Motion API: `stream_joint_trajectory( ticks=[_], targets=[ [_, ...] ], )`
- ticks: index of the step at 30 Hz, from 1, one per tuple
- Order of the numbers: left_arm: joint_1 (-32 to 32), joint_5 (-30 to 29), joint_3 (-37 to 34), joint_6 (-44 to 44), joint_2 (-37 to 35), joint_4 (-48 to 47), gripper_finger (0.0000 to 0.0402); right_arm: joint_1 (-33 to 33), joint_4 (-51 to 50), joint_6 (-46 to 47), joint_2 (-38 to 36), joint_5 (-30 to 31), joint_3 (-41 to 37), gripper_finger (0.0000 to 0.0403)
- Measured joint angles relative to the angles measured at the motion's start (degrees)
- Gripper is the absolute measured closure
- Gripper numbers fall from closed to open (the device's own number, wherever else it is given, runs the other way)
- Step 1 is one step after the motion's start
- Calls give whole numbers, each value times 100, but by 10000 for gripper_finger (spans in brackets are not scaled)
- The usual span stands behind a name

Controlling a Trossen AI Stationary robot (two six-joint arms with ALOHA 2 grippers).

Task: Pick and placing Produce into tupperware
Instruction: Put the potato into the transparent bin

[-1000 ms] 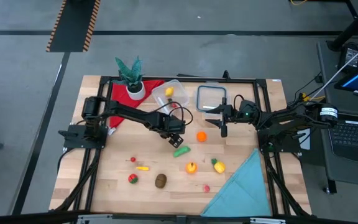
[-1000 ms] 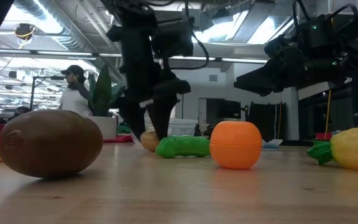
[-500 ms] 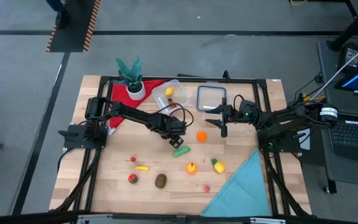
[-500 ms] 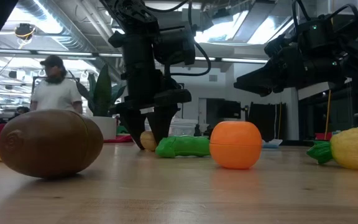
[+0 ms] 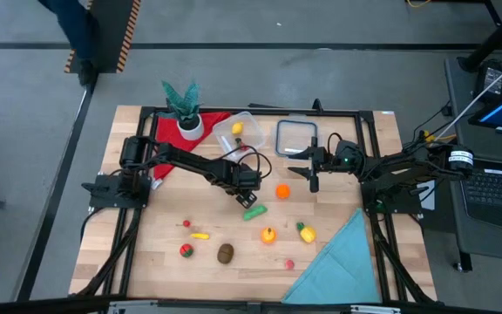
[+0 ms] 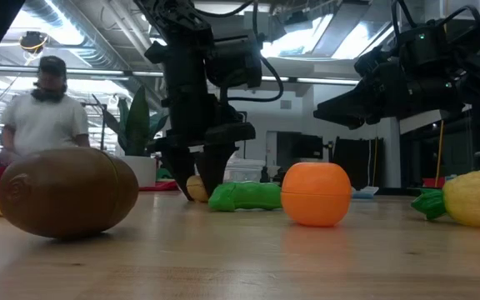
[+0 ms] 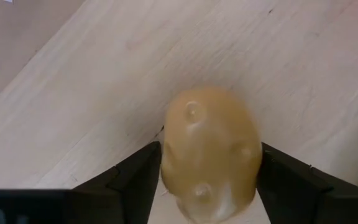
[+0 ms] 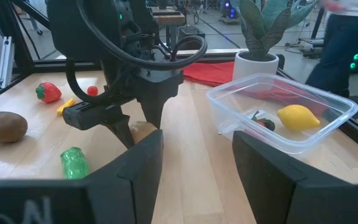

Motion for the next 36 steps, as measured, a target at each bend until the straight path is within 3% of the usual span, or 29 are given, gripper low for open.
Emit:
stream_joint_trajectory(
  ticks=[8,17,24,36],
  targets=[
    [70,-29,0,21,0,16,217,0,-1,0,0,0,0,207],
    [72,-64,-4,249,-2,33,211,0,-21,0,0,0,0,207],
    [112,-214,-21,910,-96,-9,218,2,-34,-2,-2,0,0,207],
    [267,-451,-20,1964,-1035,-117,219,1,-39,4,-1,0,0,207]
  ],
)
